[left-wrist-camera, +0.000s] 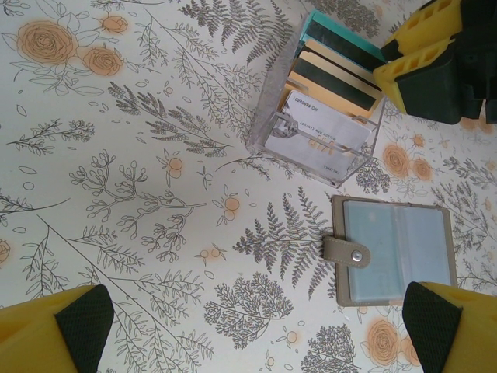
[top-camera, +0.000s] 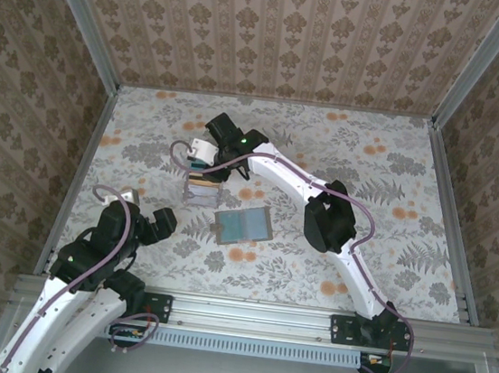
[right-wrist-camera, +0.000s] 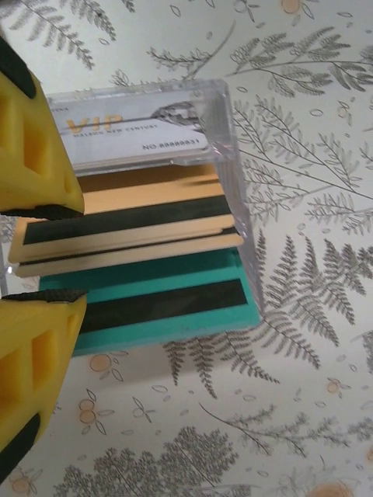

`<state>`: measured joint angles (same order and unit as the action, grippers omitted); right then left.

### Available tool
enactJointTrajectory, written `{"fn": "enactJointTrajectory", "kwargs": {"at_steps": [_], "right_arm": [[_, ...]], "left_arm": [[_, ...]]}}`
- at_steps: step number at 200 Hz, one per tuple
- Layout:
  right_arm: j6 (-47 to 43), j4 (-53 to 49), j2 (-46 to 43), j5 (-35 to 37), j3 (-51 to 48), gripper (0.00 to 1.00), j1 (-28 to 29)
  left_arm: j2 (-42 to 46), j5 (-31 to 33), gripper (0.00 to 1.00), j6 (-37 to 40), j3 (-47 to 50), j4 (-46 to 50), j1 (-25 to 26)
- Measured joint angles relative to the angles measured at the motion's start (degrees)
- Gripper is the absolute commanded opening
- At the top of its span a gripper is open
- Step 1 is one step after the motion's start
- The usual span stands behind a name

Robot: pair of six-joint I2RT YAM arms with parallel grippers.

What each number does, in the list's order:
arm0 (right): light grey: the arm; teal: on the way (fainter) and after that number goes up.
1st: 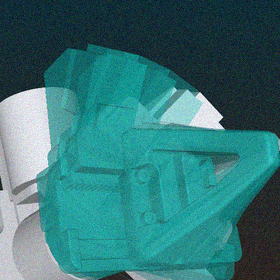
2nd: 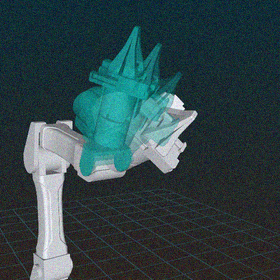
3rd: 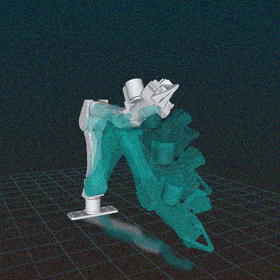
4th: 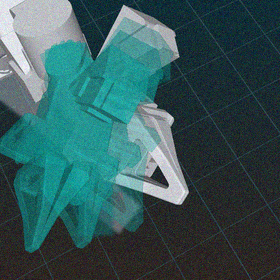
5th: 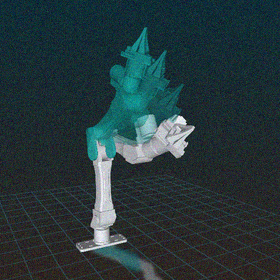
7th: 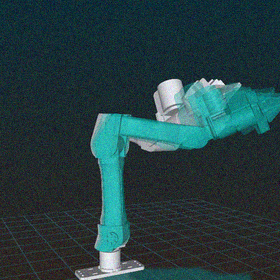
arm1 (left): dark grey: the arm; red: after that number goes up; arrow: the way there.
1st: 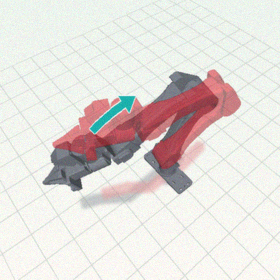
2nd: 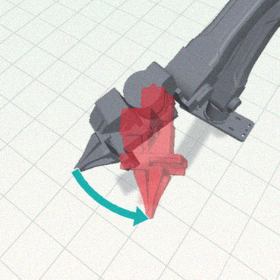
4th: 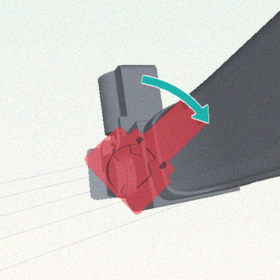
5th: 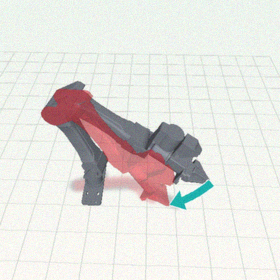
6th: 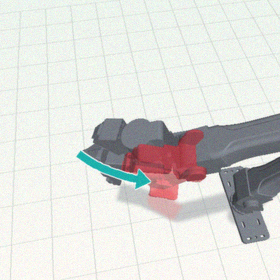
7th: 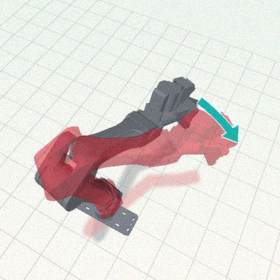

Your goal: Take the credit cards out of the card holder

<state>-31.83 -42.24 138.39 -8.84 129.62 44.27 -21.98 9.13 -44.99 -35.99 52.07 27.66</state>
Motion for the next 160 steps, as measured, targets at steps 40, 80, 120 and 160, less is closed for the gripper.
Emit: {"fn": "enactJointTrajectory", "kwargs": {"at_steps": [40, 80, 120, 160], "right_arm": [[6.5, 7.9, -6.1, 1.4, -11.5, 0.34, -0.2], [18.3, 19.0, -20.5, 2.7, -31.3, 0.35, -0.9], [31.8, 27.5, -33.3, 4.5, -47.7, 0.35, -1.8], [44.1, 33.5, -40.8, 5.6, -64.9, 0.36, -3.2]], "left_arm": [[0.0, -2.5, 0.95, 0.0, 1.3, -1.9, 0.0], [-3.2, -8.3, 0.79, 0.2, 3.8, -7.4, 0.0], [-10.5, -14.6, 0.6, -0.6, 6.8, -16.0, 0.2], [-17.4, -16.4, 0.53, -2.3, 9.3, -24.6, 5.3]]}}
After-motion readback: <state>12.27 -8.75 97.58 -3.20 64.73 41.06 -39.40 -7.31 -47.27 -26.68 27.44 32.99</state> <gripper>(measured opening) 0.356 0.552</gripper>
